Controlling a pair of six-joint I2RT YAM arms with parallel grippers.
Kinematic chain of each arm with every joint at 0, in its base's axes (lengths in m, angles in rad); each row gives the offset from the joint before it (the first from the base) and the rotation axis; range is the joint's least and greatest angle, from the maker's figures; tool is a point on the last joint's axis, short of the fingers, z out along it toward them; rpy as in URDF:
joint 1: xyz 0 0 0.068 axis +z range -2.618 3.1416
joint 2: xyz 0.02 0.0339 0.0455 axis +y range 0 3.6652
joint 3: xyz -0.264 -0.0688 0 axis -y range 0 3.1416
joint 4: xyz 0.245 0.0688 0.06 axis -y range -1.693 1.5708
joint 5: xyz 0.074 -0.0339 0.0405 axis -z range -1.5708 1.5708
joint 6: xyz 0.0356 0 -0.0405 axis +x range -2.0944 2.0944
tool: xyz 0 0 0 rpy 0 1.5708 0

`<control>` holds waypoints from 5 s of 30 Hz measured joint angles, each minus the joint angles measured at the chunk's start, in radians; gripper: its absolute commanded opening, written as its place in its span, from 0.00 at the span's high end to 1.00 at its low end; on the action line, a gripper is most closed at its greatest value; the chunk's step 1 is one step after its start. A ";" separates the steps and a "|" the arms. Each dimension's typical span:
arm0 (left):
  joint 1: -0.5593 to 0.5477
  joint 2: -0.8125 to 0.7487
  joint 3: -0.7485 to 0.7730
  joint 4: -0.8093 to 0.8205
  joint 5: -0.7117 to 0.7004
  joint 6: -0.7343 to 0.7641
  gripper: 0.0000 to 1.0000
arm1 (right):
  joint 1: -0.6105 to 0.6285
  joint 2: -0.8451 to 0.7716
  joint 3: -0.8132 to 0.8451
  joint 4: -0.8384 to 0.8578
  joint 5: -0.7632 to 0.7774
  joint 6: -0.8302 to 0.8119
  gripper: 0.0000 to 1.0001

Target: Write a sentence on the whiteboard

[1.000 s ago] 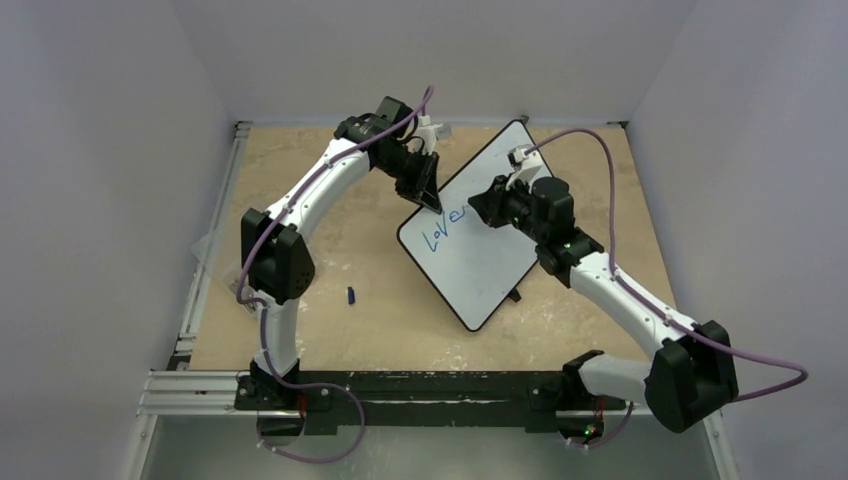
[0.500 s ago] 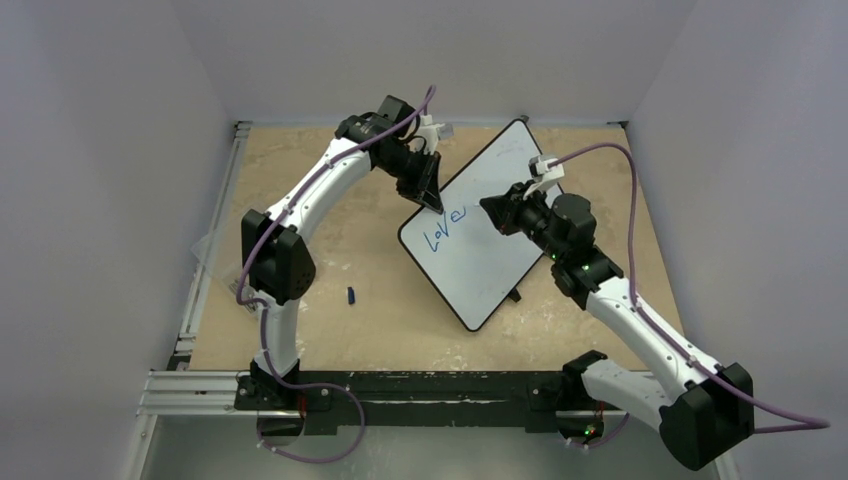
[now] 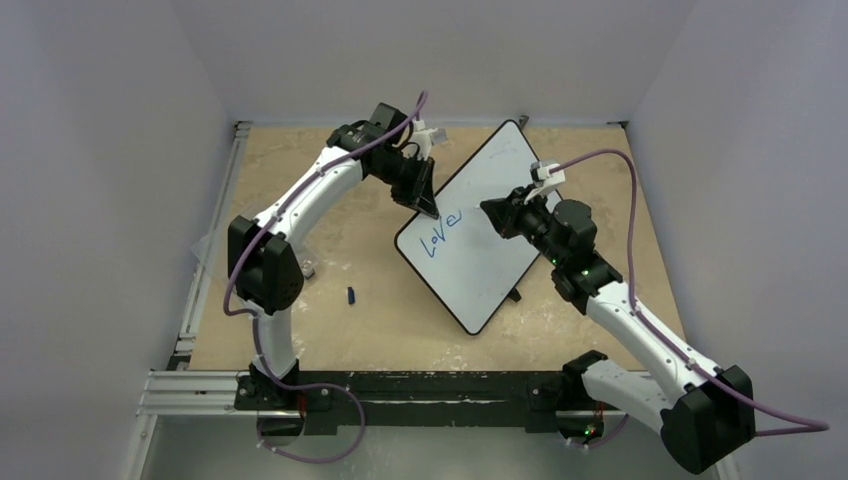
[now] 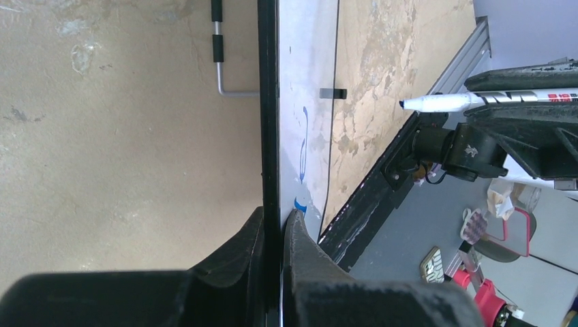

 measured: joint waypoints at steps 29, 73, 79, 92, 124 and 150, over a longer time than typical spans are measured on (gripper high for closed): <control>-0.001 -0.032 -0.048 0.029 -0.007 -0.005 1.00 | 0.000 0.023 -0.056 0.139 0.010 -0.050 1.00; -0.005 -0.039 -0.052 0.029 -0.022 -0.017 1.00 | -0.001 0.293 0.102 0.181 0.026 -0.052 1.00; -0.005 -0.039 -0.052 0.027 -0.024 -0.020 1.00 | -0.002 0.234 0.019 0.179 0.027 -0.052 1.00; -0.006 -0.040 -0.052 0.026 -0.028 -0.024 1.00 | -0.002 0.201 -0.025 0.174 0.026 -0.050 1.00; -0.013 -0.053 -0.066 0.032 -0.044 -0.034 1.00 | -0.010 0.303 0.114 0.145 0.095 -0.072 1.00; -0.021 -0.062 -0.068 0.032 -0.057 -0.042 1.00 | -0.015 0.217 0.027 0.101 0.061 -0.072 1.00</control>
